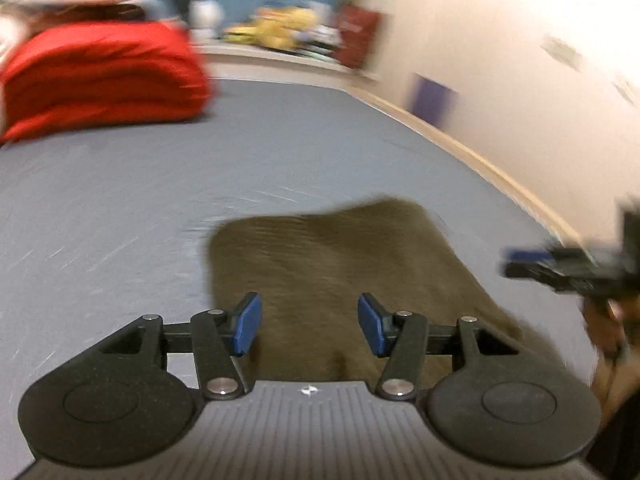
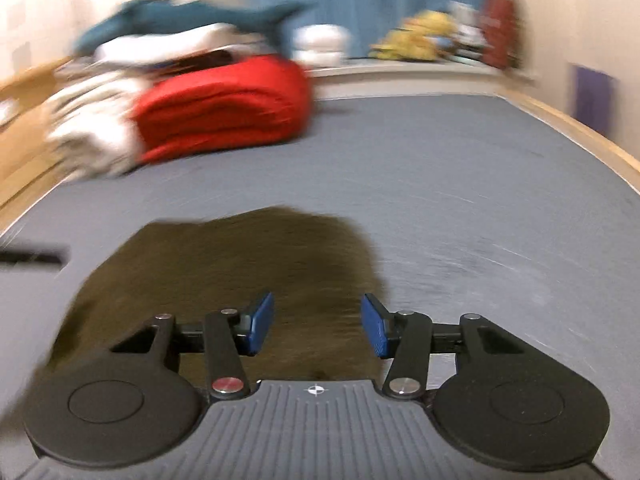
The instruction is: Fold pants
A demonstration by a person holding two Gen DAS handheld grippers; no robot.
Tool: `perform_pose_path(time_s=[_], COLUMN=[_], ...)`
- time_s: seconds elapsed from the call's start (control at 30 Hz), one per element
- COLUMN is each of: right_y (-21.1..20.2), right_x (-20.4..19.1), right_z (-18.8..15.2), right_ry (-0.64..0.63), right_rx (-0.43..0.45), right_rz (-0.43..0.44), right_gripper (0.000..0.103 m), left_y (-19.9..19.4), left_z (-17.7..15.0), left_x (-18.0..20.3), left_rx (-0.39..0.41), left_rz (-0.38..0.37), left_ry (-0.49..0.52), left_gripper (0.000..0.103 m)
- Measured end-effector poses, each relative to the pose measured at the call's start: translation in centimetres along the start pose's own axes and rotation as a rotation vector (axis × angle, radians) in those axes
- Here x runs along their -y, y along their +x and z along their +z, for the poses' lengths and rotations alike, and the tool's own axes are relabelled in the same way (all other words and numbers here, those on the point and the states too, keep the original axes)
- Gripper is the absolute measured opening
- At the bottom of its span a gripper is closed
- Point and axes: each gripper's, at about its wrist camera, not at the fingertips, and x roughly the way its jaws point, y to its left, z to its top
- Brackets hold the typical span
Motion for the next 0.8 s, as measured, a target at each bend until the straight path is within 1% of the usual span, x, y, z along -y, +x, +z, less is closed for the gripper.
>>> perform_pose_path(time_s=[0.03,0.07,0.1,0.13,0.17,0.2,0.23,0.27,0.3,0.37,0.43,0.47,0.5,0.53,0.57,0.6,0.7,0.73,0.77,0.8], right_y=[0.5,1.5,2.9,3.5,3.3,3.2,2.9,2.4,2.0,1.7,2.1,2.6,3.3,4.3,5.3,6.5,10.2,11.7,12.8,13.6], right_x=[0.0,-0.2,-0.1,0.0,0.0,0.0,0.6,1.2,2.0,3.9,5.9,6.7,7.5,8.3,8.8,9.4,10.4,9.8,10.3,10.9], right_z=[-0.8,-1.6,-3.1,-4.2,-4.3,-3.8,-3.0,-2.5,-1.6,0.3,2.0,2.6,3.0,3.3,3.5,3.7,3.6,3.8,3.7,3.6], right_ry=[-0.039,-0.076,-0.119,-0.15,-0.169,-0.175,-0.156,-0.125,-0.086,0.001,0.125,0.182,0.228,0.271,0.299,0.329,0.417,0.447,0.491,0.543], right_rx=[-0.058,-0.143,-0.276,-0.328,-0.324,-0.332,-0.331,-0.303,-0.259,-0.159,-0.055,-0.019,0.005,0.023,0.029,0.022,-0.02,-0.03,-0.042,-0.055], right_rz=[0.029,0.044,0.045,0.054,0.069,0.074,0.081,0.1,0.114,0.098,0.035,0.002,-0.024,-0.056,-0.089,-0.122,-0.143,-0.153,-0.153,-0.152], right_gripper=[0.049,0.048,0.048,0.048,0.048,0.048,0.048,0.047,0.046,0.048,0.051,0.052,0.053,0.057,0.061,0.063,0.064,0.067,0.077,0.083], left_y=[1.1,2.9,4.7,6.0,6.2,6.2,5.7,5.0,4.0,3.2,2.4,2.2,2.3,2.6,2.9,3.7,4.8,5.3,5.7,6.1], left_z=[-0.8,-1.8,-3.4,-4.9,-5.4,-4.9,-4.3,-3.3,-2.8,-0.4,1.0,1.5,1.9,2.2,2.3,3.2,3.2,3.0,3.1,3.0], left_x=[1.0,1.2,1.6,2.0,2.4,2.4,2.2,2.0,2.1,1.8,1.1,0.5,0.1,0.2,0.2,-0.7,-1.2,-1.6,-2.2,-3.0], left_rx=[-0.07,-0.197,-0.34,-0.438,-0.434,-0.44,-0.428,-0.388,-0.351,-0.261,-0.173,-0.12,-0.075,-0.042,-0.021,-0.003,0.024,0.018,0.009,0.006], left_rz=[-0.029,-0.032,-0.008,0.031,0.037,0.035,0.032,0.029,0.03,0.042,0.07,0.085,0.092,0.102,0.116,0.134,0.196,0.197,0.195,0.198], left_ry=[0.058,0.098,0.146,0.2,0.22,0.193,0.172,0.161,0.159,0.139,0.072,0.027,-0.012,-0.034,-0.044,-0.053,-0.099,-0.129,-0.171,-0.223], left_gripper=[0.055,0.054,0.052,0.051,0.05,0.049,0.048,0.048,0.048,0.053,0.055,0.055,0.055,0.054,0.054,0.054,0.054,0.058,0.07,0.076])
